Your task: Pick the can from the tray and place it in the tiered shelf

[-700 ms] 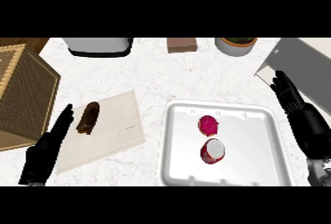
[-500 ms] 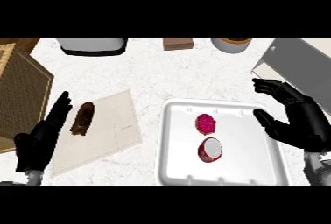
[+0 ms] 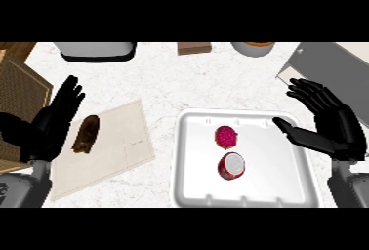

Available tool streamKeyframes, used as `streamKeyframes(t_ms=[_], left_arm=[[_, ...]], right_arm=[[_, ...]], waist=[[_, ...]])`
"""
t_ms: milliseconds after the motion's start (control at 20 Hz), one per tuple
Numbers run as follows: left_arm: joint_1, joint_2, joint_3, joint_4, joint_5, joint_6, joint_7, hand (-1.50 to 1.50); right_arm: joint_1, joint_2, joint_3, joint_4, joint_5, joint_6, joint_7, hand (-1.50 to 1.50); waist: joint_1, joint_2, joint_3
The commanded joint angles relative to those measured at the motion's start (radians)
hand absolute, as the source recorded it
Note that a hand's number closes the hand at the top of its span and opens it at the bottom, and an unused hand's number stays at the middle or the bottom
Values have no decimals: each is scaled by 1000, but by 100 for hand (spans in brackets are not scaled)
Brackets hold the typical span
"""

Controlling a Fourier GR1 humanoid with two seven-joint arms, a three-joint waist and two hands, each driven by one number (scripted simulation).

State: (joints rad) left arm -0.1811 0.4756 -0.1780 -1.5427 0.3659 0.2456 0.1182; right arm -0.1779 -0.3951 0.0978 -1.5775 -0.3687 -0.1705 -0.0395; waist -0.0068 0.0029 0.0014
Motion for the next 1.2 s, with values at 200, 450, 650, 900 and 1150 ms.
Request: streamKeyframes(t_ms=[200, 450, 650, 900, 1150], left_arm=[[-80, -35, 37, 89, 2, -28, 13, 0], [-86, 0, 54, 55, 22, -49, 51, 0], [-72, -23, 26, 52, 5, -40, 44, 0], [-106, -27, 31, 69, -11, -38, 52, 0], [-110, -53, 35, 66, -28, -34, 58, 0]], right_arm=[[61, -152, 43, -247, -32, 181, 167, -150], [-5, -340, 154, -317, 76, 252, 426, -150], [-78, -528, 212, -376, 294, 317, 537, -150], [-201, -475, 394, -489, 440, 321, 860, -150], [-361, -239, 557, -387, 557, 352, 1075, -150]], waist=[[-16, -6, -3], [5, -8, -6], [15, -12, -9], [23, -6, -6], [29, -1, -3]])
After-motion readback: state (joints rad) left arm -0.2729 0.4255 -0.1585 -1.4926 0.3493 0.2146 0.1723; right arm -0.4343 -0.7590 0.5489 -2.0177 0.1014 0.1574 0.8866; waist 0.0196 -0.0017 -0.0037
